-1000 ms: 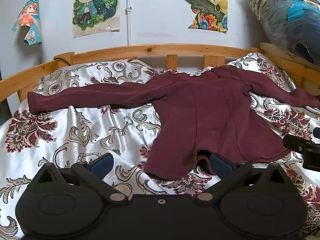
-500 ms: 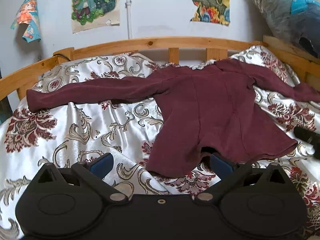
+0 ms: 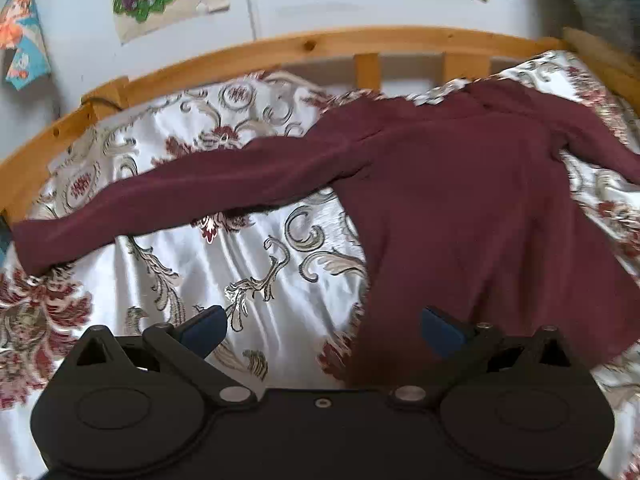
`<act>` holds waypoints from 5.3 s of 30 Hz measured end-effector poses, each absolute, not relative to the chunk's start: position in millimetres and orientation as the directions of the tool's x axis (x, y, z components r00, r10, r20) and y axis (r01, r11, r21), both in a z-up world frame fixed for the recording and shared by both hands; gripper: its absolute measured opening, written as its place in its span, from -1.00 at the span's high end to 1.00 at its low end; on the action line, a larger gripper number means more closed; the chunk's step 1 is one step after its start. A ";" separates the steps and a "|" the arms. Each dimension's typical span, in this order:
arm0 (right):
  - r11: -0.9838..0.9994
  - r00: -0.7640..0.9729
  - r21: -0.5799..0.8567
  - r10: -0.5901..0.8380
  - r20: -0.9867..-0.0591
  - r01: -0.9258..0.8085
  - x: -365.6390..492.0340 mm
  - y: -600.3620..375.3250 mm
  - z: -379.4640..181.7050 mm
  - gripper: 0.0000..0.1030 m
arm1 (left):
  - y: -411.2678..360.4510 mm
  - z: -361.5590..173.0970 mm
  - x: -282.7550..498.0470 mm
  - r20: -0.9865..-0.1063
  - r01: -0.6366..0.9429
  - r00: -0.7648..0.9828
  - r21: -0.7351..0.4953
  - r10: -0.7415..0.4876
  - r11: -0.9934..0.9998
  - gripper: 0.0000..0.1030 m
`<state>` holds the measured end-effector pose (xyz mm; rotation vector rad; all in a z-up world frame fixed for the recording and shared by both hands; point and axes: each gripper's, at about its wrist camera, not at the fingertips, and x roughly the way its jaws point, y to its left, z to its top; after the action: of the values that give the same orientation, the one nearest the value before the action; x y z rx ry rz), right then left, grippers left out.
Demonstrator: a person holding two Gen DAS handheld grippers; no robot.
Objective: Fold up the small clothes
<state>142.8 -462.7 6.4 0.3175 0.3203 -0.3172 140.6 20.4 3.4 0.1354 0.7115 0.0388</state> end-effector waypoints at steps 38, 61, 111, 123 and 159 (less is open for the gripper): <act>0.487 0.720 0.531 -0.444 -0.533 0.694 230.1 -597.0 -84.5 0.87 | 21.3 -0.3 189.2 -0.682 0.007 0.730 0.069 0.042 0.998 -0.99; 0.846 0.927 -0.388 0.370 -0.066 -0.366 247.1 -224.7 49.1 0.90 | 62.7 24.3 178.2 -0.625 -0.072 0.777 0.028 0.074 0.997 -0.99; 0.977 0.906 -0.196 -0.012 -0.422 -0.079 439.7 -332.2 29.3 0.85 | -47.9 -40.2 237.5 -0.637 0.507 0.590 -0.187 -0.497 0.841 0.89; 0.983 0.871 -0.004 0.160 -0.464 -0.182 397.0 -400.6 11.8 -0.32 | -21.3 -29.8 244.8 -0.614 0.320 0.686 -0.228 -0.391 0.920 -0.41; 0.990 0.896 -0.118 -0.122 -0.428 0.079 437.8 -373.9 -6.3 0.06 | 40.8 -3.4 211.7 -0.636 0.031 0.769 -0.065 -0.065 0.997 -0.92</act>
<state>437.8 -373.9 -6.3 -0.0983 0.4490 -0.1044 211.7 40.8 -3.4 -0.0514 0.6916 -0.0522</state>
